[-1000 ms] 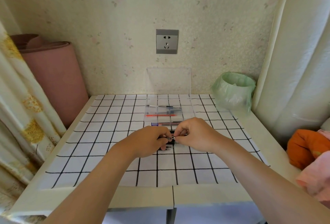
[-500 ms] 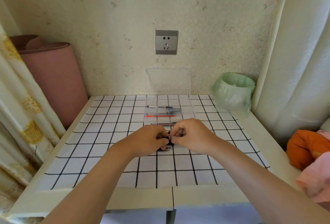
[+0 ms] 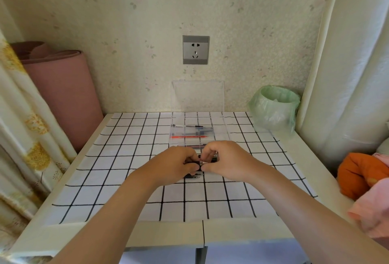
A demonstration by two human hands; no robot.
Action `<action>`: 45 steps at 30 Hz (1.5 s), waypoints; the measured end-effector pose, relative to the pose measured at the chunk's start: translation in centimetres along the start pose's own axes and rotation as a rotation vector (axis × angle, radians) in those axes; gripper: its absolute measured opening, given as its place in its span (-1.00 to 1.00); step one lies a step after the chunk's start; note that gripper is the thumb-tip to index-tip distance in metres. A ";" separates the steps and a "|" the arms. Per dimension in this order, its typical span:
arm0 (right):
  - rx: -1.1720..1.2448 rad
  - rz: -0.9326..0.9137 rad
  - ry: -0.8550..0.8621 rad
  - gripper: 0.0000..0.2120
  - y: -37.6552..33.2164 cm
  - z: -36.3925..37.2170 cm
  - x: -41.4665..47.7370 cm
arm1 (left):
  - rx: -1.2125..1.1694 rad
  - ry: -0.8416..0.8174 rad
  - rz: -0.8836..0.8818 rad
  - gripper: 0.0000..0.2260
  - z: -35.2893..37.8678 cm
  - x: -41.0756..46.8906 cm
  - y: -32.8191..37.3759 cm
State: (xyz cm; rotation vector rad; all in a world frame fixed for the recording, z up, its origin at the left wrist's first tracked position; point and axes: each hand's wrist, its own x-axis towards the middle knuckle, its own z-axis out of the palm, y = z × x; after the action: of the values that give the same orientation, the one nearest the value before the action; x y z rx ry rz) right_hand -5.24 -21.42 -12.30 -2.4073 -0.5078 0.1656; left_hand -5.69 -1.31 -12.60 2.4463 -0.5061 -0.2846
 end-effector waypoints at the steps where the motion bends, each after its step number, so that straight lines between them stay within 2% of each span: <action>1: -0.011 -0.007 0.008 -0.86 0.0 0.0 0.0 | 0.007 -0.001 0.001 -0.94 0.0 0.0 0.0; 4: -0.029 -0.017 -0.008 -0.92 0.0 0.0 0.1 | 0.025 -0.007 0.012 -0.93 -0.1 0.0 0.1; 8: -0.088 0.005 -0.071 -0.82 0.2 0.0 0.1 | 0.023 -0.014 0.011 -0.92 -0.1 -0.1 0.0; 12: -0.038 0.000 -0.024 -0.82 0.1 -0.4 -0.1 | 0.017 -0.008 0.000 -0.93 -0.2 -0.1 0.0; 15: -0.072 -0.016 -0.003 -0.90 0.1 -0.3 0.0 | 0.027 -0.012 0.004 -0.93 -0.2 -0.2 0.1; 19: -0.119 0.005 -0.080 -0.82 0.2 -0.1 0.0 | 0.038 -0.023 -0.003 -0.93 -0.1 -0.2 0.1; 23: -0.091 -0.010 -0.047 -0.83 0.2 -0.2 -0.1 | 0.049 -0.021 0.002 -0.93 -0.1 -0.2 0.2; 27: -0.112 -0.026 -0.027 -0.93 0.1 -0.2 -0.2 | 0.045 -0.019 0.009 -0.92 -0.1 -0.2 0.3; 31: -0.141 -0.007 -0.084 -0.80 0.0 -0.1 -0.2 | 0.025 -0.021 -0.001 -0.93 -0.1 -0.1 0.1; 38: -0.126 -0.022 -0.038 -0.91 -0.2 -0.3 -0.2 | 0.049 -0.019 0.006 -0.91 -0.1 -0.2 0.5; 42: -0.131 0.005 -0.088 -0.85 -0.2 -0.2 -0.4 | 0.051 -0.023 0.001 -0.91 0.0 -0.1 0.4; 45: -0.118 0.001 -0.060 -0.86 -0.3 -0.4 -0.3 | 0.059 -0.014 0.001 -0.91 0.0 -0.1 0.3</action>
State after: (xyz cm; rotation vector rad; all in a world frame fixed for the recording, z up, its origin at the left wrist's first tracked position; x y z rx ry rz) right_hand -5.51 -21.52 -11.84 -2.5236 -0.5571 0.2141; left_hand -5.87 -1.49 -12.35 2.5026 -0.5290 -0.2896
